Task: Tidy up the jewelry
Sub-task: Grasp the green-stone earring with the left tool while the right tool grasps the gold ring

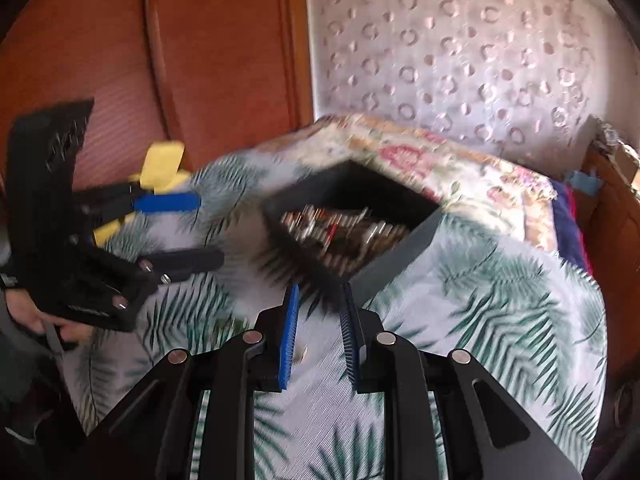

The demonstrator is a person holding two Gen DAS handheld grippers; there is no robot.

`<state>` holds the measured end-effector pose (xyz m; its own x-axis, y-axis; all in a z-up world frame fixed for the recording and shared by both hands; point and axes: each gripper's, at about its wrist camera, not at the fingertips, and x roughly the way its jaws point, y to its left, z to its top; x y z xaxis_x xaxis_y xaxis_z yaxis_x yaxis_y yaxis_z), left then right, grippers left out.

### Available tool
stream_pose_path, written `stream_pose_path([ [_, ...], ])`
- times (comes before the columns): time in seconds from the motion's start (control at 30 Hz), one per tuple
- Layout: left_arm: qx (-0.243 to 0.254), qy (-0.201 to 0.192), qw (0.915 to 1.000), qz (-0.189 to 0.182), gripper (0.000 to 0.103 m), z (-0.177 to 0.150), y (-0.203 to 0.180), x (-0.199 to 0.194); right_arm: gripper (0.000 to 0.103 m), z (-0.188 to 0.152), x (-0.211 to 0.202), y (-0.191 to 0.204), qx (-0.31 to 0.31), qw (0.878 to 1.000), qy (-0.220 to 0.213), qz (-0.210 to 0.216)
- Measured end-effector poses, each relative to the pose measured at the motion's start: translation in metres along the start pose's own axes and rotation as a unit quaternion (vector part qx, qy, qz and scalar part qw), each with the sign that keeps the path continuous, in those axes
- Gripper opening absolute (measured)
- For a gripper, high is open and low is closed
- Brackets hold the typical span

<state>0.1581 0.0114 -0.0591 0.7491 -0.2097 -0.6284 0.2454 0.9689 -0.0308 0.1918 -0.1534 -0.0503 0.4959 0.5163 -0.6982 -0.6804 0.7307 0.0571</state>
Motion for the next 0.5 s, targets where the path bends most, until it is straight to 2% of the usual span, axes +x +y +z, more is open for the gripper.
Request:
stream_pose_path([
  [0.17,-0.008,0.015,0.9998,-0.010,0.075,-0.022,-0.001,-0.005,0.023,-0.019,0.024,0.007,-0.013,0.999,0.045,0.012],
  [0.27,-0.011,0.023,0.9996,-0.009,0.076,-0.032,-0.001,-0.005,0.022,-0.019,0.031,0.007,-0.010,0.998,0.058,0.020],
  [0.5,-0.011,0.039,0.9991,-0.009,0.076,-0.046,0.000,-0.008,0.022,-0.018,0.047,0.007,-0.019,0.996,0.088,0.010],
])
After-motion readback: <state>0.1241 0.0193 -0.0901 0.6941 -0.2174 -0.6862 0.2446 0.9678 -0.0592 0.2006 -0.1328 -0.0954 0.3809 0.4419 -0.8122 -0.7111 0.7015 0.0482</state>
